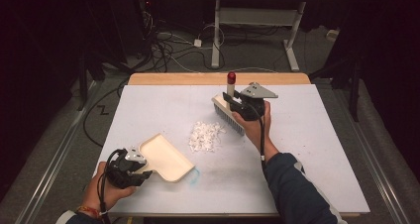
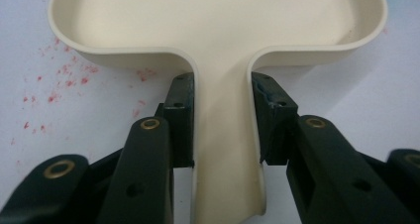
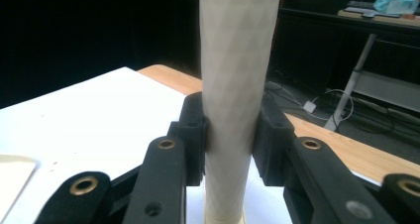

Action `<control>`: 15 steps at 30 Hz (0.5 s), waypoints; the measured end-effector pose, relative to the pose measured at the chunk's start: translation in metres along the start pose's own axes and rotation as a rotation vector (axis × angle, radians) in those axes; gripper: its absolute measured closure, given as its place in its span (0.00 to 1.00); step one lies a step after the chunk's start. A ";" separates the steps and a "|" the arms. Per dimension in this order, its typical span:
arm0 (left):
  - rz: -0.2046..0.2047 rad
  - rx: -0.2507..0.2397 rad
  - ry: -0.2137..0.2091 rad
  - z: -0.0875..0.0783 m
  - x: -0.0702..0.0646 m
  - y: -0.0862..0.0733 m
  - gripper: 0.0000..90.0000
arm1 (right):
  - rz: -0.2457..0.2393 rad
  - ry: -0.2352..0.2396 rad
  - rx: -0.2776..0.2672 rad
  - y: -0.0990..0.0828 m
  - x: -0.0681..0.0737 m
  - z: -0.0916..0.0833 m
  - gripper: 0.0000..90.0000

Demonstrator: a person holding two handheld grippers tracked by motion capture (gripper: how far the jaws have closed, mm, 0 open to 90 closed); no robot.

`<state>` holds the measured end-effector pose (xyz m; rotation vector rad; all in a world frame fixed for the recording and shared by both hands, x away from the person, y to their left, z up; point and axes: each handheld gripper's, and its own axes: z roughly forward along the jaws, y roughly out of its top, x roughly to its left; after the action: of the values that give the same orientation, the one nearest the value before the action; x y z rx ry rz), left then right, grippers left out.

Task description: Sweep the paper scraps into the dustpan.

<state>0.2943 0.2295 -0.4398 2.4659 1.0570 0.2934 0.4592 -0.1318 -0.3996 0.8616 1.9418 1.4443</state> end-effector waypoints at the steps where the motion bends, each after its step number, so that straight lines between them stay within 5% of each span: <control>1: 0.000 0.001 -0.002 0.000 0.000 0.000 0.71 | -0.014 0.002 0.001 0.000 0.002 -0.001 0.78; 8: 0.016 0.012 -0.008 0.005 -0.002 0.006 0.71 | -0.065 0.063 0.020 -0.001 0.024 0.002 0.78; 15: 0.025 0.016 -0.014 0.008 -0.005 0.011 0.71 | -0.045 0.104 0.000 -0.002 0.034 0.002 0.78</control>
<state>0.3008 0.2169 -0.4422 2.4930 1.0273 0.2756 0.4387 -0.1052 -0.4042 0.7519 2.0240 1.4890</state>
